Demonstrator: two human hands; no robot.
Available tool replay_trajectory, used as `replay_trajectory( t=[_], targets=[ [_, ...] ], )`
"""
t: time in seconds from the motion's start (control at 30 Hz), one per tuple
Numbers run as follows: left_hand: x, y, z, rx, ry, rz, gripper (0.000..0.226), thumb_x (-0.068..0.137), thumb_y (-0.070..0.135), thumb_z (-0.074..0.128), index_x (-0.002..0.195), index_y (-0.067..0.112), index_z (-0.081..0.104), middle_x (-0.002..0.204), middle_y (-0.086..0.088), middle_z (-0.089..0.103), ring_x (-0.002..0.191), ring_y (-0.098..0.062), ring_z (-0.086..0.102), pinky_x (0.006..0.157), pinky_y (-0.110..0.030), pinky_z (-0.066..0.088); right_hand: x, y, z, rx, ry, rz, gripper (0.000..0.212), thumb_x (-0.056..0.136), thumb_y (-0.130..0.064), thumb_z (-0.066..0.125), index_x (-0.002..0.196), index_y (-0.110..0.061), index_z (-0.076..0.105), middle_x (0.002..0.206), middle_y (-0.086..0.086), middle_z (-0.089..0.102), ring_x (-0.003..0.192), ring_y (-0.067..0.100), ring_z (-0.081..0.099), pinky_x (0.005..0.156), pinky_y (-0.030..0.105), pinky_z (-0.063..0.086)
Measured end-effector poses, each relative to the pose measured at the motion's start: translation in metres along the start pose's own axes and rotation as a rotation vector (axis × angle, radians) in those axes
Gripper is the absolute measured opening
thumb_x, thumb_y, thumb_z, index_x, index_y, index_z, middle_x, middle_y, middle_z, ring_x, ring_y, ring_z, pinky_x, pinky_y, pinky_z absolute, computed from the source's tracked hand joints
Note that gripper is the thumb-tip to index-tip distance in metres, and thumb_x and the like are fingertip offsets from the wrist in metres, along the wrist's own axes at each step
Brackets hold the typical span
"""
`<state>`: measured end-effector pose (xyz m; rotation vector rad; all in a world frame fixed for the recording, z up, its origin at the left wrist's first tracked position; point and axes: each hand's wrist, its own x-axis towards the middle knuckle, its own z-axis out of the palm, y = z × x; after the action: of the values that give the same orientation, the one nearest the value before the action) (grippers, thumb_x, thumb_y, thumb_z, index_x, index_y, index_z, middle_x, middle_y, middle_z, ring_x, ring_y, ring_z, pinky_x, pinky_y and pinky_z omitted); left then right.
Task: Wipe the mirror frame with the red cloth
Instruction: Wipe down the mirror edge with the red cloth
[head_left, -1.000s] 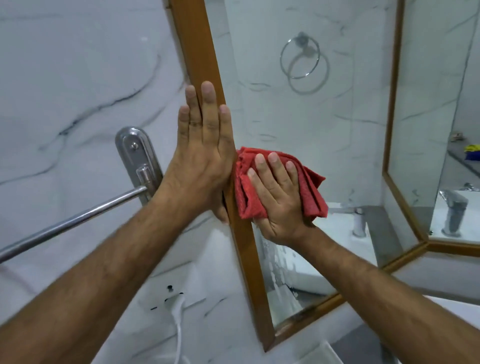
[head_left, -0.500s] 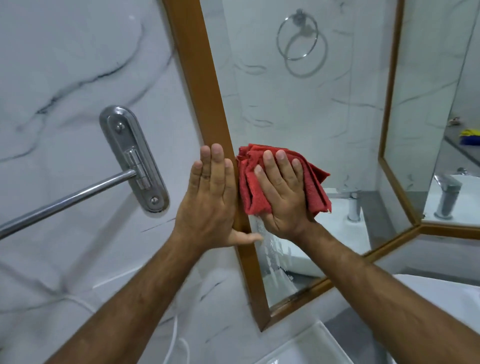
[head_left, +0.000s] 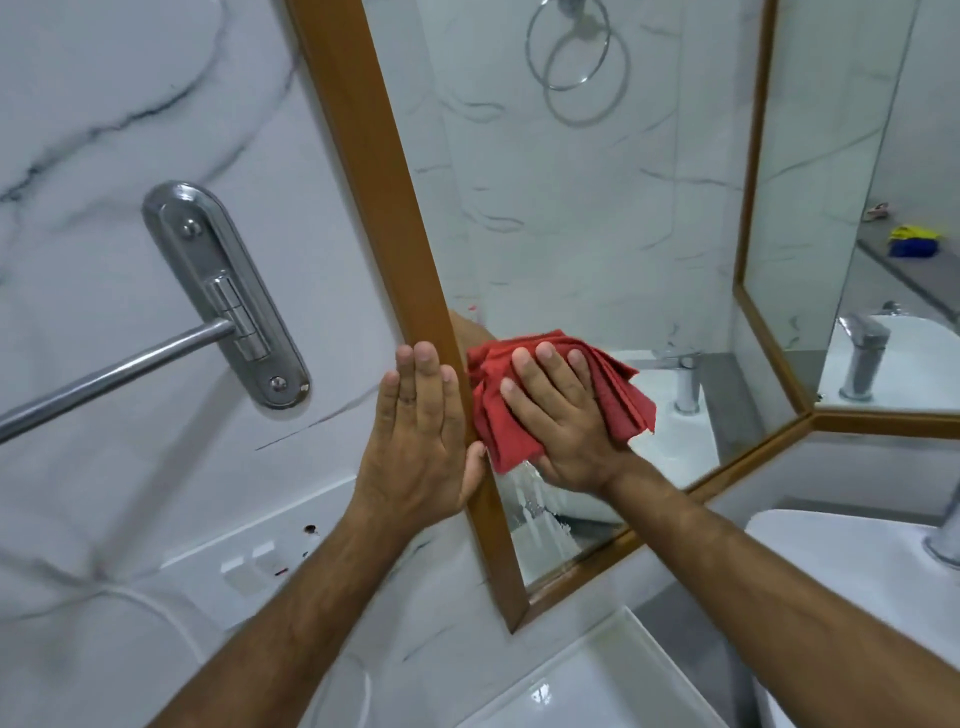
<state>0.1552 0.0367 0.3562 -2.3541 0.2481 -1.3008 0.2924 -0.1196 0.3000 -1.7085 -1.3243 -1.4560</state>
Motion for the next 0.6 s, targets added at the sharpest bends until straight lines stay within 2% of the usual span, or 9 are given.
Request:
replay_trajectory(
  t=[0.07,0.1,0.2,0.33,0.43,0.5,0.6],
  targets=[
    [-0.004,0.003,0.008,-0.012,0.056,0.016,0.086,0.097,0.040,0.042,0.148,-0.015,0.001,0.157,-0.035,-0.019,0.148,-0.050,-0.011,0.124,-0.056,0.000,0.001,-0.023,0.012,-0.017,0.067,0.172,0.057,0.102,-0.040,0.040,0.148,-0.007,0.036,0.159,0.019,0.026,0.154,0.034,0.012,0.123,0.056,0.010],
    [-0.006,0.003,0.011,-0.005,0.078,0.022,0.088,0.097,0.043,0.042,0.148,-0.015,0.001,0.158,-0.035,-0.017,0.148,-0.050,-0.009,0.124,-0.056,0.002,0.000,-0.029,0.015,-0.026,0.096,0.190,0.057,0.103,-0.042,0.038,0.147,-0.007,0.037,0.164,0.015,0.020,0.154,0.034,0.012,0.123,0.056,0.011],
    [-0.007,0.004,0.010,0.008,0.095,0.010,0.096,0.094,0.053,0.045,0.149,-0.014,0.003,0.158,-0.034,-0.015,0.148,-0.049,-0.008,0.124,-0.055,0.001,-0.010,-0.031,0.017,0.000,0.112,0.075,0.055,0.105,-0.046,0.032,0.141,-0.006,0.044,0.168,0.006,0.011,0.154,0.032,0.012,0.122,0.054,0.011],
    [-0.007,0.007,0.005,0.009,0.078,0.002,0.081,0.097,0.039,0.035,0.150,-0.012,0.002,0.160,-0.030,-0.018,0.150,-0.043,-0.011,0.124,-0.051,0.000,-0.026,-0.012,0.004,-0.032,-0.028,-0.146,0.049,0.104,-0.040,0.041,0.141,-0.009,0.045,0.168,0.006,0.012,0.154,0.030,0.012,0.123,0.051,0.009],
    [-0.023,0.013,0.003,0.025,-0.003,0.028,0.088,0.088,0.032,0.044,0.151,-0.009,-0.002,0.160,-0.027,-0.022,0.150,-0.040,-0.015,0.124,-0.050,-0.003,-0.027,0.005,-0.010,-0.040,-0.135,-0.201,0.046,0.105,-0.034,0.044,0.144,-0.009,0.045,0.160,0.013,0.030,0.154,0.031,0.011,0.124,0.051,0.009],
    [-0.031,0.016,0.005,0.019,-0.010,0.018,0.087,0.090,0.032,0.043,0.152,-0.007,-0.005,0.160,-0.025,-0.025,0.150,-0.038,-0.017,0.124,-0.050,-0.002,-0.025,-0.009,-0.009,-0.008,-0.149,-0.051,0.050,0.104,-0.035,0.039,0.147,-0.008,0.040,0.155,0.018,0.034,0.155,0.032,0.008,0.125,0.053,0.007],
    [-0.035,0.019,0.007,-0.031,-0.046,-0.014,0.089,0.092,0.038,0.038,0.151,-0.004,-0.012,0.158,-0.023,-0.030,0.150,-0.037,-0.020,0.124,-0.049,-0.004,-0.024,-0.056,0.006,0.068,-0.077,0.336,0.057,0.106,-0.040,0.028,0.154,-0.009,0.027,0.159,0.018,0.023,0.155,0.033,0.001,0.124,0.055,0.003]
  ],
)
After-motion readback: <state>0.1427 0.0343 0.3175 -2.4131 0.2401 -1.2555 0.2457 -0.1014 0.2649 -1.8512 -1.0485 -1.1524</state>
